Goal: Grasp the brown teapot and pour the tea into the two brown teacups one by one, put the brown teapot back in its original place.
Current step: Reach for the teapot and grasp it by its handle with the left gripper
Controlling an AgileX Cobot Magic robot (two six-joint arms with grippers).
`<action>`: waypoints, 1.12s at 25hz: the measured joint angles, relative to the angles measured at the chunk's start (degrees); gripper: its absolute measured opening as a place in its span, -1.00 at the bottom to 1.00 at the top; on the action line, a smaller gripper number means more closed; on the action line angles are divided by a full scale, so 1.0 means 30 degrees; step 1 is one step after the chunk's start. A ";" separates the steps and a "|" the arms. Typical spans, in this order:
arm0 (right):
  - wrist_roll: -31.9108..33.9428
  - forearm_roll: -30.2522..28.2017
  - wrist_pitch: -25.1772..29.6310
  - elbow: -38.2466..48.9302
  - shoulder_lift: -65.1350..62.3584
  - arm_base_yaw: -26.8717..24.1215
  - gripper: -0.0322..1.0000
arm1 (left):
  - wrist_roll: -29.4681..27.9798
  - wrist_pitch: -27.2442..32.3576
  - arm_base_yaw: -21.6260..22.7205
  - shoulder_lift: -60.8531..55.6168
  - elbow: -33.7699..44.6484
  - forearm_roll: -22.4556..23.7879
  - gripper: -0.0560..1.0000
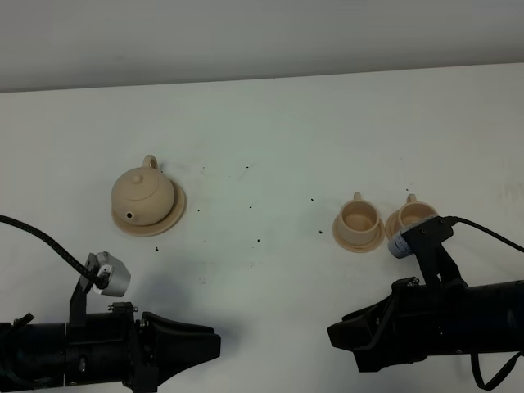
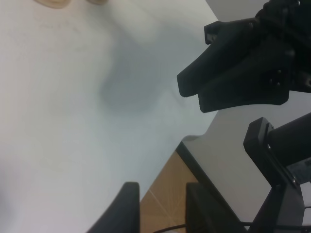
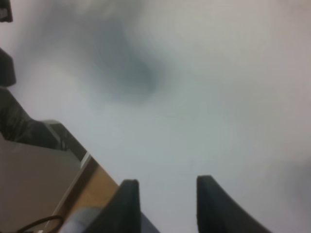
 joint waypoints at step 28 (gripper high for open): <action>0.0229 0.0000 0.0017 0.0000 0.0000 0.0016 -0.34 | 0.0000 0.0583 0.0000 0.0000 0.0000 -0.0105 -0.36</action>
